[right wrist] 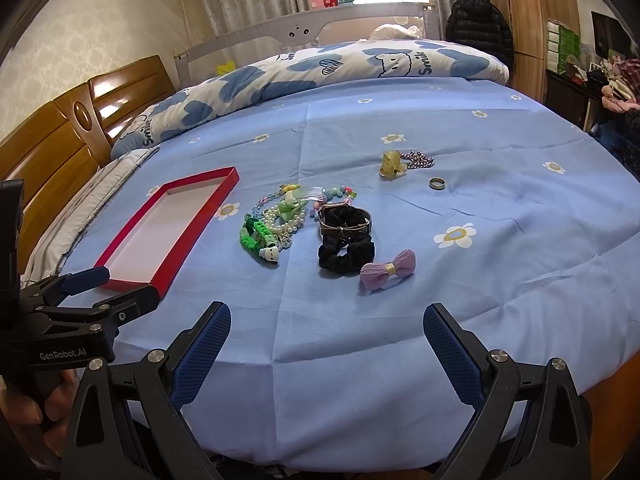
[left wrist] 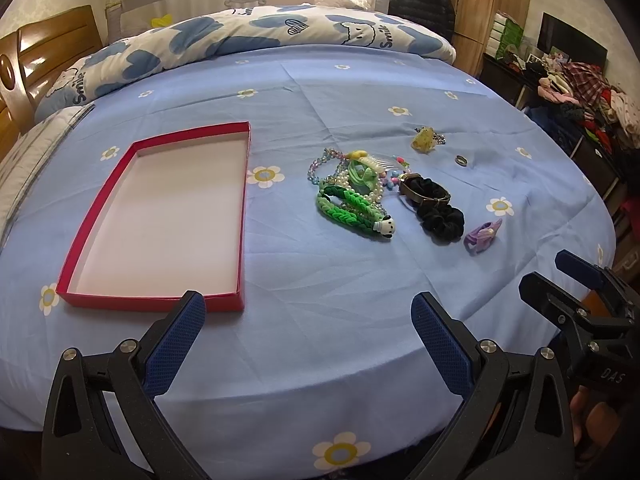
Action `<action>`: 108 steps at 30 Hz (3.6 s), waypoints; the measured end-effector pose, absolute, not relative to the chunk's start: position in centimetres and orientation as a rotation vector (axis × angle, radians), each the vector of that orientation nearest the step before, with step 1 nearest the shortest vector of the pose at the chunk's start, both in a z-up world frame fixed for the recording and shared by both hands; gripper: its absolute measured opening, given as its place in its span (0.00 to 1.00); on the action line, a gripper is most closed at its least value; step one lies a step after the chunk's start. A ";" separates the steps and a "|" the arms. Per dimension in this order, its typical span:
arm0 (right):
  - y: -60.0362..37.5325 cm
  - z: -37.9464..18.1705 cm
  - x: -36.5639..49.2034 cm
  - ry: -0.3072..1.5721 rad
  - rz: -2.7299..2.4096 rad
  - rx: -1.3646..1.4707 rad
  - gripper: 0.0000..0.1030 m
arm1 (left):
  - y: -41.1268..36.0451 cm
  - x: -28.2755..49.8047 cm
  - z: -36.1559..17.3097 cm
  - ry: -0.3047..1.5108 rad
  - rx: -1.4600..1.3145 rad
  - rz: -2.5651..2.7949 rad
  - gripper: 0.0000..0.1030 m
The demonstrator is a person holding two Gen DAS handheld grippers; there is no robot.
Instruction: Organize jewelry
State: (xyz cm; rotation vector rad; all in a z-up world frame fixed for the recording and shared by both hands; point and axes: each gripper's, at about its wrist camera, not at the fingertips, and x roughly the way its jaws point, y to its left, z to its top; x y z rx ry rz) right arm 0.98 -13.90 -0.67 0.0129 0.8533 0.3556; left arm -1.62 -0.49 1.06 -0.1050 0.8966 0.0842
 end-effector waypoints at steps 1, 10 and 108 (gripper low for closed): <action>-13.9 -0.7 1.0 0.854 0.355 0.014 0.95 | -0.5 -1.6 1.0 0.898 -0.105 0.085 1.00; -14.0 -0.7 1.1 0.856 0.357 0.025 0.95 | -0.7 -1.4 0.6 0.908 -0.107 0.077 1.00; 8.9 -4.3 10.3 1.020 0.853 0.039 0.08 | 18.8 1.6 -2.1 0.972 -0.312 0.269 0.20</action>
